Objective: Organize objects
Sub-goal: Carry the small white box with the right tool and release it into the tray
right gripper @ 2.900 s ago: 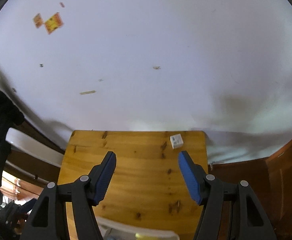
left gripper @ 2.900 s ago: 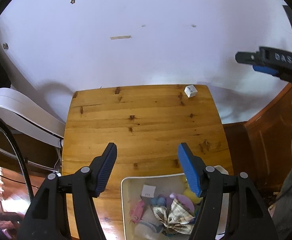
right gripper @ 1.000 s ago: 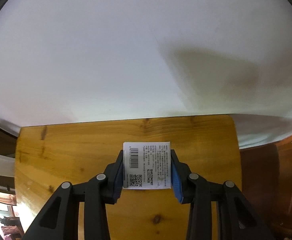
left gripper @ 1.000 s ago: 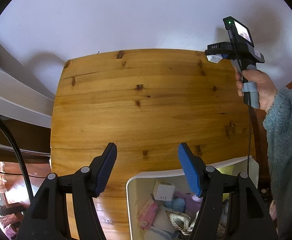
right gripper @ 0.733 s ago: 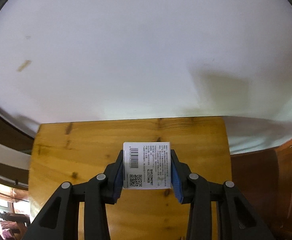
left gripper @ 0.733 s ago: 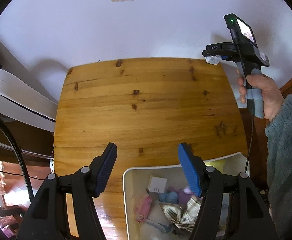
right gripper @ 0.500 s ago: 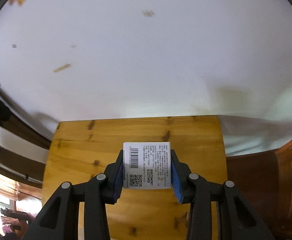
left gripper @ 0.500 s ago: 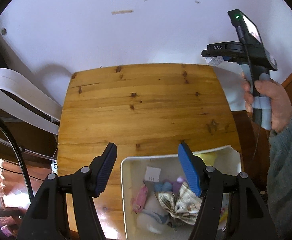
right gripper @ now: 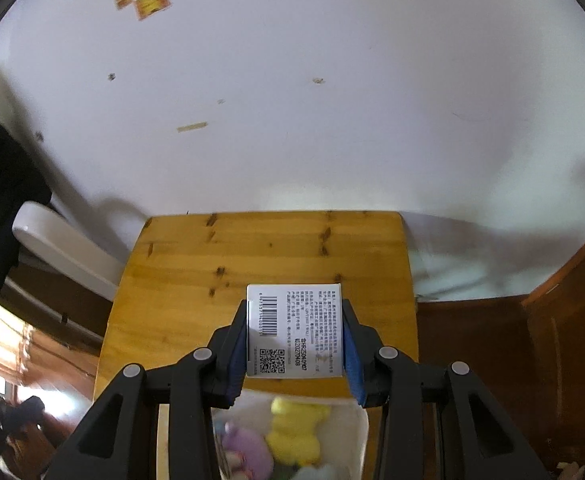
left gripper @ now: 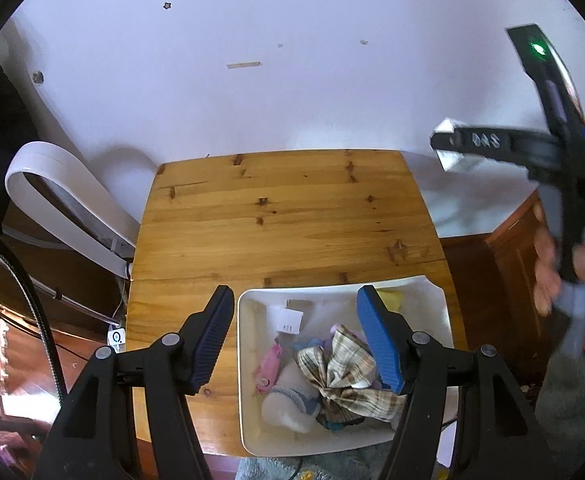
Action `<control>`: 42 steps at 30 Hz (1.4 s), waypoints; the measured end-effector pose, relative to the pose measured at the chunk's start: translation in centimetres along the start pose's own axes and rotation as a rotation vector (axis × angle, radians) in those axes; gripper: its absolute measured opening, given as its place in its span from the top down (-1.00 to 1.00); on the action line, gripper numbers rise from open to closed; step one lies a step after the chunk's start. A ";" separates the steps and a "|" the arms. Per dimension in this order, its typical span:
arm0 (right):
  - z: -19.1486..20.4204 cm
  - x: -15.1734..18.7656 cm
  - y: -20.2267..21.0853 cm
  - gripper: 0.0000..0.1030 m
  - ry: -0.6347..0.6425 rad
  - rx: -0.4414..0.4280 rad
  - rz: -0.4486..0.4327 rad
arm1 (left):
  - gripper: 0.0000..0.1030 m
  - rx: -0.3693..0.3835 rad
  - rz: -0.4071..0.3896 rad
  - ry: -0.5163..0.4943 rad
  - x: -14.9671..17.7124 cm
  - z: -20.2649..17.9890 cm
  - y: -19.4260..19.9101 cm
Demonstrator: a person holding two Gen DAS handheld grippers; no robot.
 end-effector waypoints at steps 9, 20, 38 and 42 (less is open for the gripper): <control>0.7 5.5 4.4 0.21 0.011 -0.048 0.021 | -0.32 -0.001 -0.010 0.020 1.3 -1.2 1.9; 1.5 10.0 7.5 0.20 0.008 -0.047 -0.001 | -0.32 -0.044 -0.022 0.034 2.5 -1.9 2.9; 1.5 13.5 7.0 0.20 -0.026 -0.029 0.090 | -0.32 -0.073 -0.018 0.100 3.2 -1.9 2.7; 1.3 13.5 6.8 0.19 -0.031 -0.021 0.105 | -0.32 -0.070 -0.021 0.110 3.3 -1.8 2.7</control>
Point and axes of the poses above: each gripper's, at about its wrist camera, not at the fingertips, and y roughly against the way its jaws point, z to its left, x to its underside, the point moved 1 cm from there along -y, roughly the way its jaws point, and after that the axes turned 7 degrees about -y, right-handed, at the moved point
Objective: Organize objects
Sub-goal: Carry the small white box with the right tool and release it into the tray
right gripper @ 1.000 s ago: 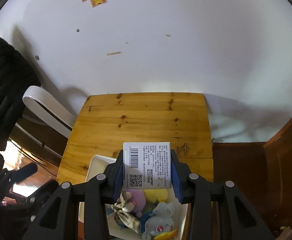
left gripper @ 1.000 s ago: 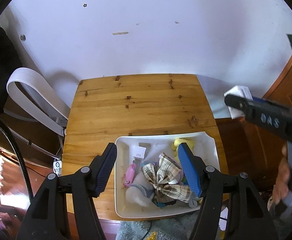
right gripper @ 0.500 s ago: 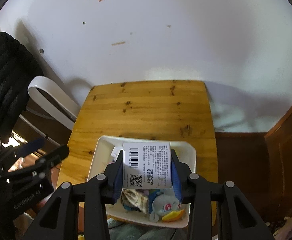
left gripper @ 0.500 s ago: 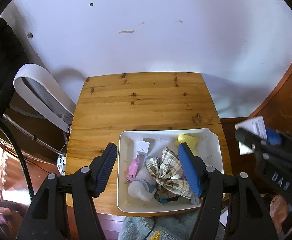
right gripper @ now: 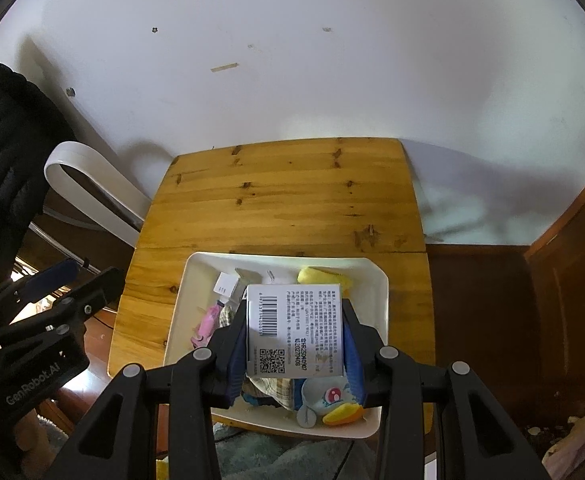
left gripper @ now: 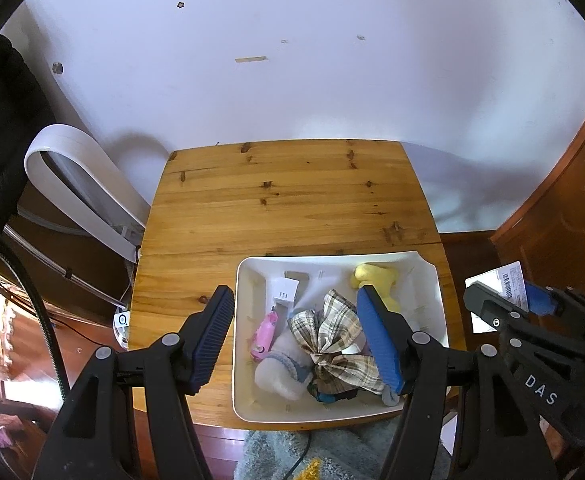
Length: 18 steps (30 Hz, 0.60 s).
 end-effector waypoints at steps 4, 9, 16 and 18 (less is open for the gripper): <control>0.0 0.0 0.1 -0.31 -0.009 -0.007 0.006 | -0.32 -0.003 0.001 0.010 0.0 0.1 0.0; 0.4 0.1 0.6 -0.32 0.011 0.016 -0.023 | -0.32 -0.007 0.013 0.023 0.1 0.2 -0.3; 1.1 0.3 1.1 -0.32 0.028 0.021 -0.036 | -0.32 -0.023 0.015 0.051 0.2 0.5 -0.3; 1.2 0.4 1.3 -0.32 0.028 0.017 -0.038 | -0.32 -0.028 0.015 0.054 0.3 0.6 -0.3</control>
Point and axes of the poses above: each gripper's, at about its wrist camera, not at the fingertips, and y roughly against the way its jaws point, z to its left, x to its underside, the point moved 1 cm from there along -y, roughly the way its jaws point, and after that the axes turned 7 degrees about -y, right-handed, at the moved point
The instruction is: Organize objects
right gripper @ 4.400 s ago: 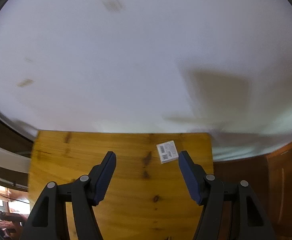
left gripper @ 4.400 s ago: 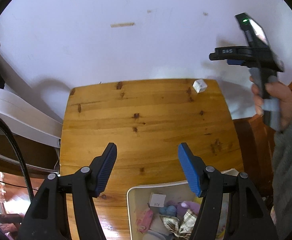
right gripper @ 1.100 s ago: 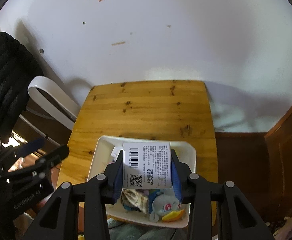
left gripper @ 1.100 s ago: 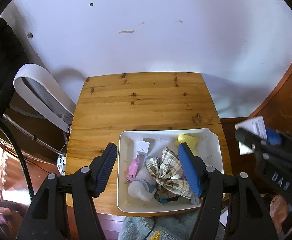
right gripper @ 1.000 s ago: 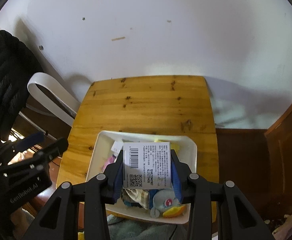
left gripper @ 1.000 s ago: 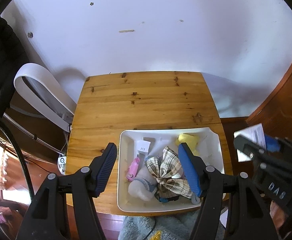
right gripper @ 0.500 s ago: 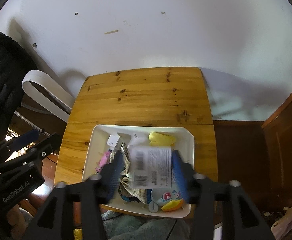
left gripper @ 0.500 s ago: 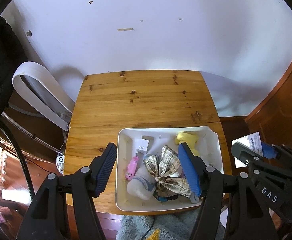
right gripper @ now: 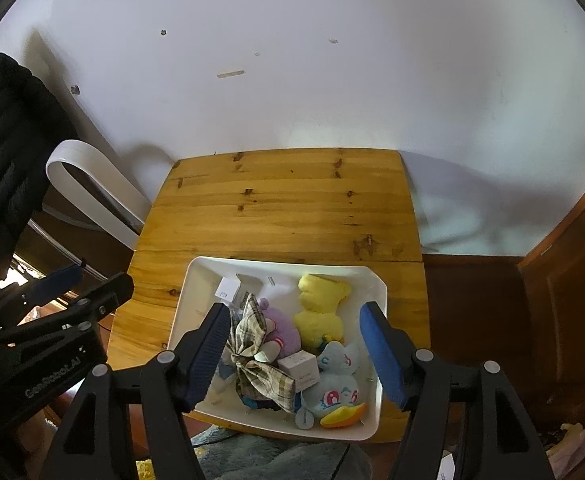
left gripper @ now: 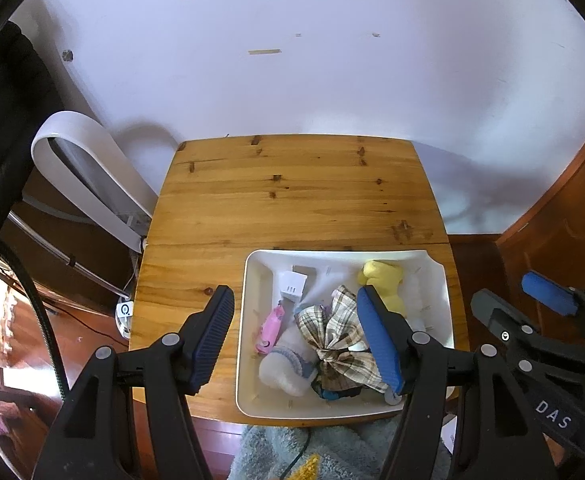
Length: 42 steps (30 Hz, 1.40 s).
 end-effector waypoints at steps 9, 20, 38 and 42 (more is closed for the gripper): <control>0.3 0.5 0.8 -0.33 -0.011 -0.005 0.004 | -0.32 -0.012 -0.010 0.001 0.5 0.0 0.4; 0.8 0.7 2.0 -0.44 -0.024 0.008 -0.035 | -0.32 -0.018 -0.023 0.010 0.8 0.0 1.1; 1.4 0.3 2.3 -0.44 -0.031 0.008 -0.043 | -0.32 -0.027 -0.030 0.039 1.1 0.7 1.4; 1.3 0.3 2.2 -0.44 -0.035 0.008 -0.045 | -0.32 -0.028 -0.031 0.041 1.1 0.8 1.3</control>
Point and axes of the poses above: each gripper's, at about its wrist camera, not at the fingertips, and y roughly against the way its jaws point, z to its left, x to its underside, the point moved 1 cm from there along -y, roughly the way its jaws point, and after that the axes turned 7 degrees about -y, right-handed, at the moved point
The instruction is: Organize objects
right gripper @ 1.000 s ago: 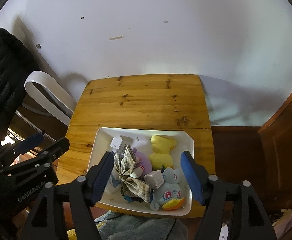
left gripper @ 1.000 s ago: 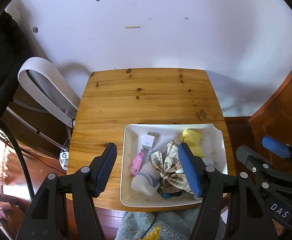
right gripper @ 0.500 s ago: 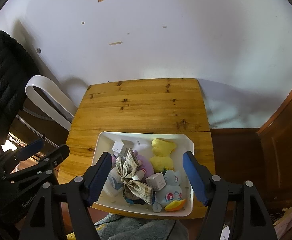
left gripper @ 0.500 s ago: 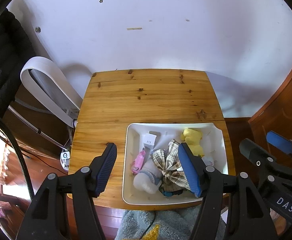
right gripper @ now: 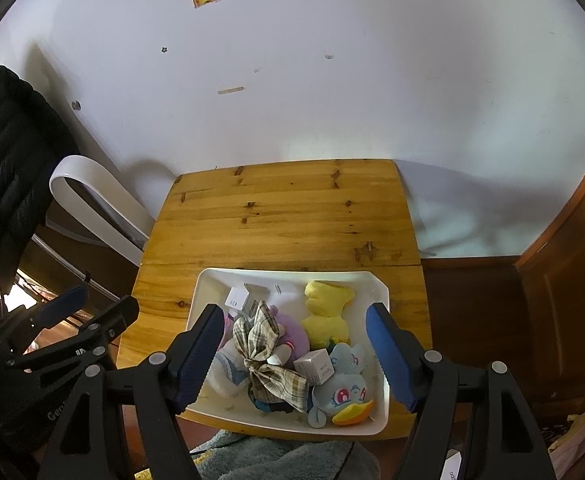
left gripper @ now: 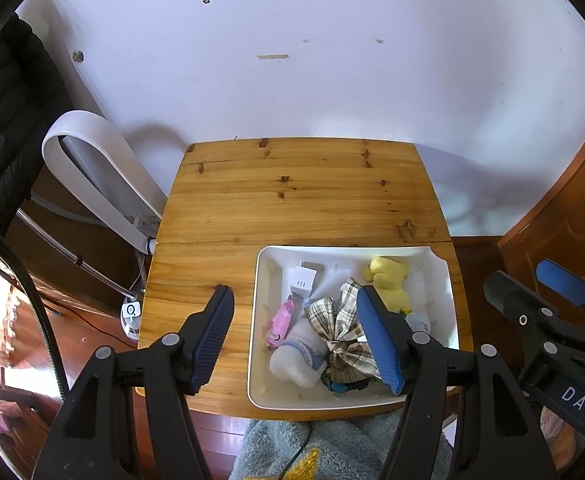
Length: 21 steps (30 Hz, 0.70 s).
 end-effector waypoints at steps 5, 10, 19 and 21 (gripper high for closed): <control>-0.1 -0.1 0.0 -0.44 -0.001 0.001 0.001 | -0.32 -0.001 0.000 0.005 0.0 0.0 0.0; -0.2 -0.1 0.0 -0.44 -0.001 0.000 0.000 | -0.32 -0.003 -0.002 0.008 0.1 -0.1 0.0; -0.5 -0.1 0.0 -0.44 -0.004 -0.003 0.004 | -0.32 -0.008 -0.003 0.017 -0.1 -0.2 0.0; -0.5 -0.1 0.0 -0.44 -0.004 -0.003 0.005 | -0.32 -0.008 -0.003 0.020 -0.1 -0.2 0.0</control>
Point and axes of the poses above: each gripper's, at about its wrist camera, not at the fingertips, and y roughly against the way its jaws point, z to its left, x to its underside, the point moved 1 cm from there along -y, roughly the way its jaws point, and after that the axes turned 7 degrees about -y, right-handed, at the moved point
